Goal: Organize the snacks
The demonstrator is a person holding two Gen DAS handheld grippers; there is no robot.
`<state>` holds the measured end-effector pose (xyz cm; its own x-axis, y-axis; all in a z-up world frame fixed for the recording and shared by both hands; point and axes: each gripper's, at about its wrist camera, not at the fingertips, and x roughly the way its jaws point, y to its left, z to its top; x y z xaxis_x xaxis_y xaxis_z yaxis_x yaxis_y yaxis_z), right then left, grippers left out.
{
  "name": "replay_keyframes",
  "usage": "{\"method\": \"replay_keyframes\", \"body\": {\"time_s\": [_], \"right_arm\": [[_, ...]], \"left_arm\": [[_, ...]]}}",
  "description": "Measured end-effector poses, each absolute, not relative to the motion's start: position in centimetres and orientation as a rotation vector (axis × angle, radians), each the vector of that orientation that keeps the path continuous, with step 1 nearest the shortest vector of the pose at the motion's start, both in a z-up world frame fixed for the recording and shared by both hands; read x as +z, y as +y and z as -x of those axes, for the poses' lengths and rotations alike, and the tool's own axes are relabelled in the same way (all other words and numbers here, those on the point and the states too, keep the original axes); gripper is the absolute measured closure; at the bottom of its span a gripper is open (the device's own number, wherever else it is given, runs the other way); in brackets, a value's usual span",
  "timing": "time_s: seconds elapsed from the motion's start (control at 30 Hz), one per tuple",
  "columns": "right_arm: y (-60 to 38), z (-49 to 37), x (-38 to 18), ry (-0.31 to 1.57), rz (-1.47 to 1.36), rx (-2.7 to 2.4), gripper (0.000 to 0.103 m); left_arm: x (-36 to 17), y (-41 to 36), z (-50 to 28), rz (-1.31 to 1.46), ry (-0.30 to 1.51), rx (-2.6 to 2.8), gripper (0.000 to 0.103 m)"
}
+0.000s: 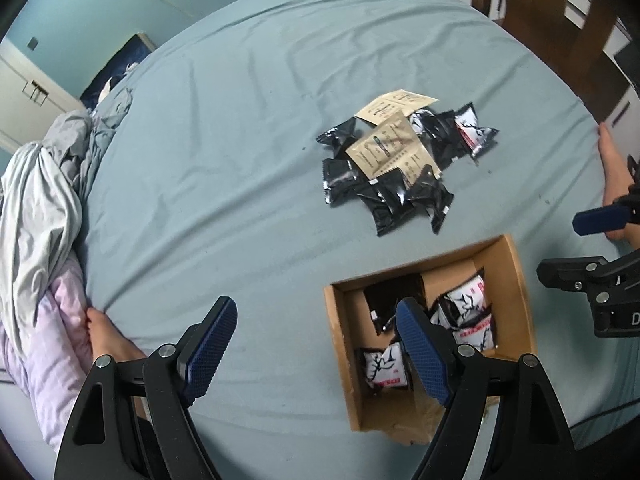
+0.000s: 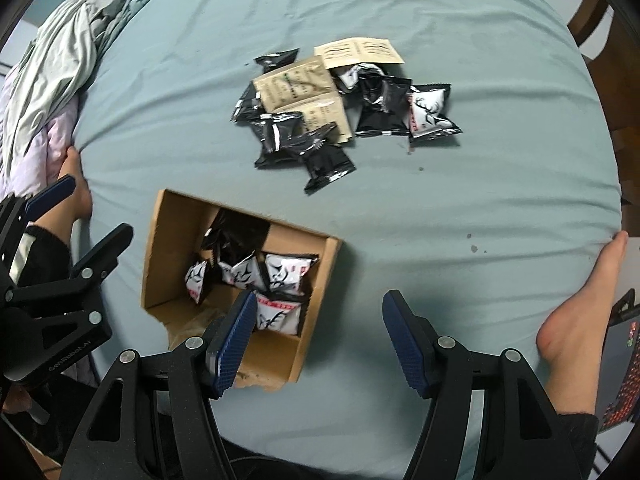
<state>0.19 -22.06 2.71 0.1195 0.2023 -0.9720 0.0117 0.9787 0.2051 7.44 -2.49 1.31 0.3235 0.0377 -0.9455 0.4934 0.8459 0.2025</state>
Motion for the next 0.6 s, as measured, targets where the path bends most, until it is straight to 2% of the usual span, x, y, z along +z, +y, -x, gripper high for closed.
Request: {"method": "replay_keyframes", "body": {"time_s": [0.6], "right_arm": [[-24.5,-3.7,-0.6,1.455,-0.165,0.044,0.039]], "left_arm": [[0.2,-1.9,-10.0,-0.377,1.332,-0.334,0.02]]}}
